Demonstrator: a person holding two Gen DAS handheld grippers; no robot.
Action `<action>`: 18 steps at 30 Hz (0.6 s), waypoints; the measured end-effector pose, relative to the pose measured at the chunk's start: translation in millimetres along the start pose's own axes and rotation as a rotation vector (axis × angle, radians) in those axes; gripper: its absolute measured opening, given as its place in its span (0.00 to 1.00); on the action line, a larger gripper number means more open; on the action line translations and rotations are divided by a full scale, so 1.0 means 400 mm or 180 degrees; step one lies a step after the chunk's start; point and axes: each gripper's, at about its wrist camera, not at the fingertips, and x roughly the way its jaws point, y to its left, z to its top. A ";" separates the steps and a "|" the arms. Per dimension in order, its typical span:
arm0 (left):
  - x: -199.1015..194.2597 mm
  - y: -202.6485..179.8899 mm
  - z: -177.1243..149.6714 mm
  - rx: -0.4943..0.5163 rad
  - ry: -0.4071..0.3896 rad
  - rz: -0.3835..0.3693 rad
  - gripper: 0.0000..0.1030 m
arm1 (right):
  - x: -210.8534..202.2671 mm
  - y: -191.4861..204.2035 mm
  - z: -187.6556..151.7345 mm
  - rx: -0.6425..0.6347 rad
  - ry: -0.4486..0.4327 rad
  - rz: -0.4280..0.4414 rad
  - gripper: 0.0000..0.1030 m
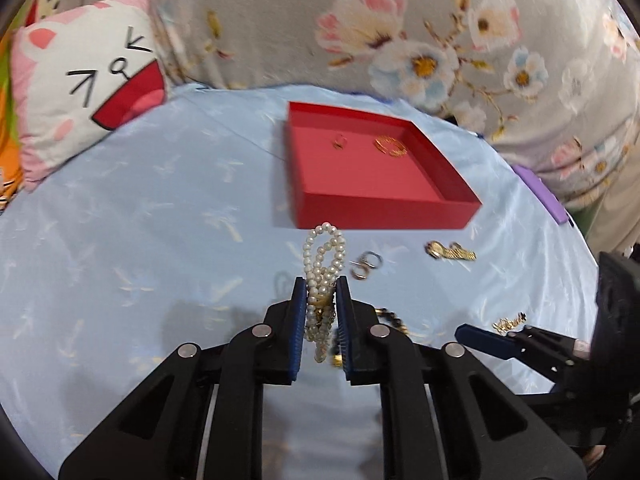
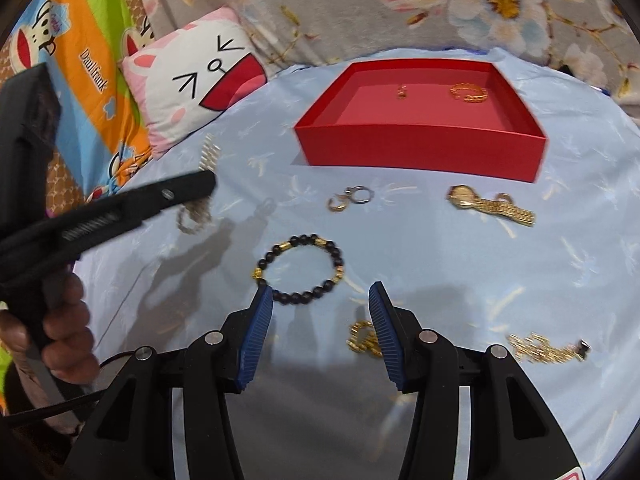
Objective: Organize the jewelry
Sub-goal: 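Close the right tool on the black bead bracelet while the left tool holds the pearls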
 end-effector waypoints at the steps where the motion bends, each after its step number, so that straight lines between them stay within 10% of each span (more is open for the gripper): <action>1: -0.007 0.013 0.003 -0.0030 -0.0010 0.0022 0.14 | 0.013 0.009 0.004 -0.0037 0.0021 0.0001 0.47; 7: -0.029 0.077 -0.009 -0.0168 -0.0023 0.0089 0.14 | 0.087 0.028 0.040 -0.0115 0.0098 -0.0192 0.47; 18: -0.006 0.102 -0.033 -0.0253 0.0056 0.0052 0.14 | 0.117 0.006 0.046 -0.0150 0.0110 -0.0477 0.07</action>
